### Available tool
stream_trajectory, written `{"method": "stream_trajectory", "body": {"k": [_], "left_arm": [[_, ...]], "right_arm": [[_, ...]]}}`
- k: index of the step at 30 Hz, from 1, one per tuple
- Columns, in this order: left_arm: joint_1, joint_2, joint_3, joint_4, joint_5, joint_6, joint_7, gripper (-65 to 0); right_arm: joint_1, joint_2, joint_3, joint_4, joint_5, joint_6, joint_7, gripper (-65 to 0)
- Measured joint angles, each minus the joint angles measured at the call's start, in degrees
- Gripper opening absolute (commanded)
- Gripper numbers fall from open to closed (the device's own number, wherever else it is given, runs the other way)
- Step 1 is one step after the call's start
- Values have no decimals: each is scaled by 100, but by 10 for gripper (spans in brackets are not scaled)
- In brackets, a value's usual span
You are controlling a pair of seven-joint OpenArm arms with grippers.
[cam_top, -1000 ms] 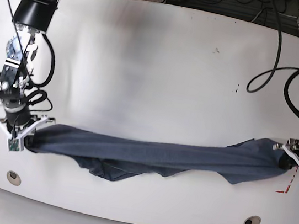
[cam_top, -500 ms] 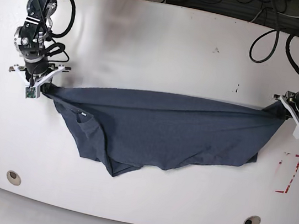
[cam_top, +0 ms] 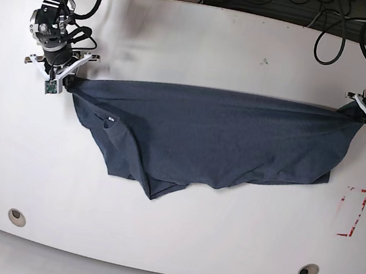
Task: Fold the T-shirt properly
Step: 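Lay the stretched shirt flat on the table between both grippers, then release the shirt corner with the right gripper and move it inward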
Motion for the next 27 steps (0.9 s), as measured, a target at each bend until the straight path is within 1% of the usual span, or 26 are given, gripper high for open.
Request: {"method": "stream_trajectory", "body": {"k": [3, 11, 15, 16, 18, 19, 20, 22, 23, 24, 25, 27], "left_arm": [[76, 15, -87, 127, 212, -170, -13, -650], [195, 114, -133, 179, 328, -216, -20, -650], [199, 179, -269, 179, 348, -219, -20, -650], [197, 188, -269, 179, 348, -219, -17, -650], [197, 195, -267, 179, 345, -219, -20, -650], [199, 195, -262, 179, 345, -219, -20, -650], [199, 192, -262, 179, 345, -219, -17, -650], [199, 192, -262, 179, 348, -219, -17, -650], [199, 190, -262, 179, 350, -219, -17, -650], [197, 192, -262, 179, 350, -216, -17, -650], [197, 192, -262, 179, 348, -216, -20, -650], [197, 190, -251, 177, 350, -216, -17, -650]], "right_arm": [[-63, -66, -7, 0, -7, -2, 42, -650], [-79, -195, -11, -83, -7, -17, 46, -650], [-59, -190, -13, -238, 35, -9, 151, -648], [-57, -186, -13, -238, 35, -9, 146, -639], [-39, -184, -15, -243, 33, -11, 140, -599], [-39, -184, -17, -243, 33, -15, 120, -531], [-42, -184, -39, -243, 28, -31, 116, -491], [-44, -227, -74, -210, 17, -52, 105, -380], [-48, -249, -87, -162, -52, -103, 92, -339], [-48, -275, -92, -116, -68, -129, 70, -279], [-63, -308, -103, -35, -76, -131, 9, -230], [-107, -369, -125, 111, -72, -111, -59, -155]]}}
